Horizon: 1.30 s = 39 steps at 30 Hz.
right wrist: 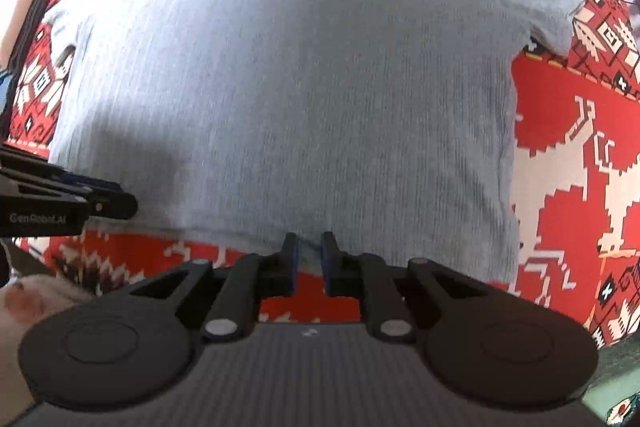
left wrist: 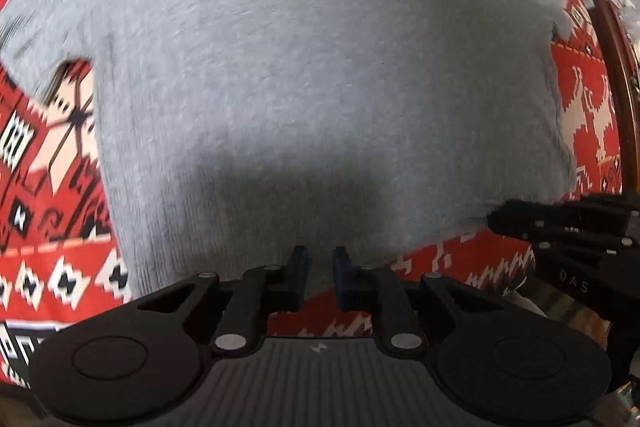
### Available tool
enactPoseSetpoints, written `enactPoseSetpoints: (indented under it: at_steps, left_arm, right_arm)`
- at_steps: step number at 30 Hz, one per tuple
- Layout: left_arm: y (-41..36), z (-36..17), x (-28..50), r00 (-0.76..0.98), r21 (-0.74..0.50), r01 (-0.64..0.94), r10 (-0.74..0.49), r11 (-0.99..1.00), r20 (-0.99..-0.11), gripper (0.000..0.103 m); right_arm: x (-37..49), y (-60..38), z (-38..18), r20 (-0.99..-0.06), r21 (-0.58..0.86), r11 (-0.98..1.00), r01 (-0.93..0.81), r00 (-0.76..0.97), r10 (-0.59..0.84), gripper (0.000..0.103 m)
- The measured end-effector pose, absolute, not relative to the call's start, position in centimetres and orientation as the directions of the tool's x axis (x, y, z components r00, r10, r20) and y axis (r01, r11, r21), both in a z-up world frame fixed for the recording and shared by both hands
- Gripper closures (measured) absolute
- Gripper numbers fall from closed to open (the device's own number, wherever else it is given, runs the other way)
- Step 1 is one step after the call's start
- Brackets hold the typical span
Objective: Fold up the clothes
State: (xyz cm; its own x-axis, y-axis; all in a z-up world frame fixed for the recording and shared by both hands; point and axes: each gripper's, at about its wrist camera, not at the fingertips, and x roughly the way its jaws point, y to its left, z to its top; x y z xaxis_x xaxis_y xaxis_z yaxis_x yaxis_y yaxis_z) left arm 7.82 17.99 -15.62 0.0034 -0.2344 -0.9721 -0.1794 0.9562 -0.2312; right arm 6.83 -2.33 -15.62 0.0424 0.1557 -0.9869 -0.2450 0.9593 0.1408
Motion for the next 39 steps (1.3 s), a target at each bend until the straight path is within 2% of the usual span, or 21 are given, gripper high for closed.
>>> enactPoseSetpoints:
  at_steps: [2, 6, 12, 13, 15, 17, 18, 20, 21, 24, 27, 30, 31, 32, 35, 39]
  left_arm:
    - [18.9, -15.1, 7.9, 0.029, -0.267, -0.242, -0.268, 0.933, -0.963, 0.088]
    - [19.8, -15.0, 9.3, 0.080, -0.288, -0.305, -0.277, 0.908, -0.958, 0.088]
    - [19.4, -15.6, 9.2, 0.093, -0.266, -0.294, -0.250, 0.918, -0.964, 0.084]
    - [19.1, -15.6, 9.1, 0.098, -0.261, -0.272, -0.244, 0.926, -0.965, 0.080]
    - [18.5, -15.6, 9.2, 0.100, -0.282, -0.254, -0.265, 0.925, -0.959, 0.057]
    - [18.5, -15.6, 9.5, 0.090, -0.292, -0.274, -0.277, 0.916, -0.957, 0.055]
    - [18.7, -15.5, 9.5, 0.084, -0.295, -0.295, -0.283, 0.909, -0.955, 0.053]
    - [19.3, -15.8, 9.7, 0.077, -0.338, -0.343, -0.332, 0.876, -0.940, 0.040]
    - [19.7, -15.9, 9.8, 0.076, -0.350, -0.347, -0.346, 0.870, -0.935, 0.038]
    - [20.0, -16.2, 10.0, 0.072, -0.360, -0.351, -0.358, 0.865, -0.931, 0.035]
    - [19.8, -15.6, 9.6, 0.083, -0.362, -0.377, -0.359, 0.853, -0.930, 0.031]
    - [18.8, -16.9, 10.5, 0.116, -0.409, -0.418, -0.398, 0.812, -0.910, 0.014]
    - [18.9, -17.2, 10.7, 0.127, -0.429, -0.429, -0.417, 0.795, -0.900, 0.003]
    - [18.8, -17.3, 10.8, 0.132, -0.433, -0.441, -0.420, 0.786, -0.898, 0.000]
    - [18.5, -17.4, 11.5, 0.109, -0.418, -0.452, -0.416, 0.788, -0.903, 0.000]
    - [18.6, -17.8, 12.5, 0.061, -0.413, -0.449, -0.434, 0.793, -0.899, 0.002]
  right_arm:
    - [7.2, -2.5, -15.3, -0.984, 0.168, 0.963, -0.210, 0.021, 0.176, 0.087]
    - [8.6, -1.9, -13.9, -0.972, 0.211, 0.962, -0.176, 0.063, 0.225, 0.087]
    - [10.2, -1.2, -14.7, -0.976, 0.186, 0.971, -0.150, 0.083, 0.200, 0.086]
    - [9.8, -1.3, -15.1, -0.978, 0.180, 0.972, -0.154, 0.078, 0.194, 0.086]
    - [9.2, -1.0, -15.5, -0.978, 0.182, 0.967, -0.177, 0.066, 0.196, 0.078]
    - [9.1, -0.5, -15.7, -0.977, 0.193, 0.961, -0.196, 0.049, 0.206, 0.066]
    - [9.2, -0.5, -15.8, -0.978, 0.191, 0.964, -0.185, 0.044, 0.202, 0.067]
    - [9.7, -1.2, -15.9, -0.972, 0.227, 0.966, -0.123, 0.028, 0.232, 0.066]
    - [10.0, -1.6, -15.9, -0.969, 0.244, 0.965, -0.092, 0.021, 0.247, 0.066]
    - [10.6, -2.7, -16.1, -0.957, 0.291, 0.957, -0.003, 0.003, 0.291, 0.066]
    - [10.9, -3.4, -16.1, -0.950, 0.313, 0.950, 0.008, -0.008, 0.313, 0.066]
    - [11.9, -4.5, -16.2, -0.940, 0.339, 0.939, 0.064, -0.020, 0.341, 0.066]
    - [12.1, -4.9, -16.4, -0.935, 0.351, 0.932, 0.094, -0.025, 0.355, 0.066]
    - [12.3, -5.6, -16.6, -0.927, 0.368, 0.922, 0.122, -0.029, 0.374, 0.065]
    - [12.6, -7.7, -17.1, -0.902, 0.414, 0.888, 0.201, -0.041, 0.430, 0.062]
    - [13.1, -8.2, -17.5, -0.890, 0.427, 0.884, 0.189, -0.083, 0.447, 0.060]
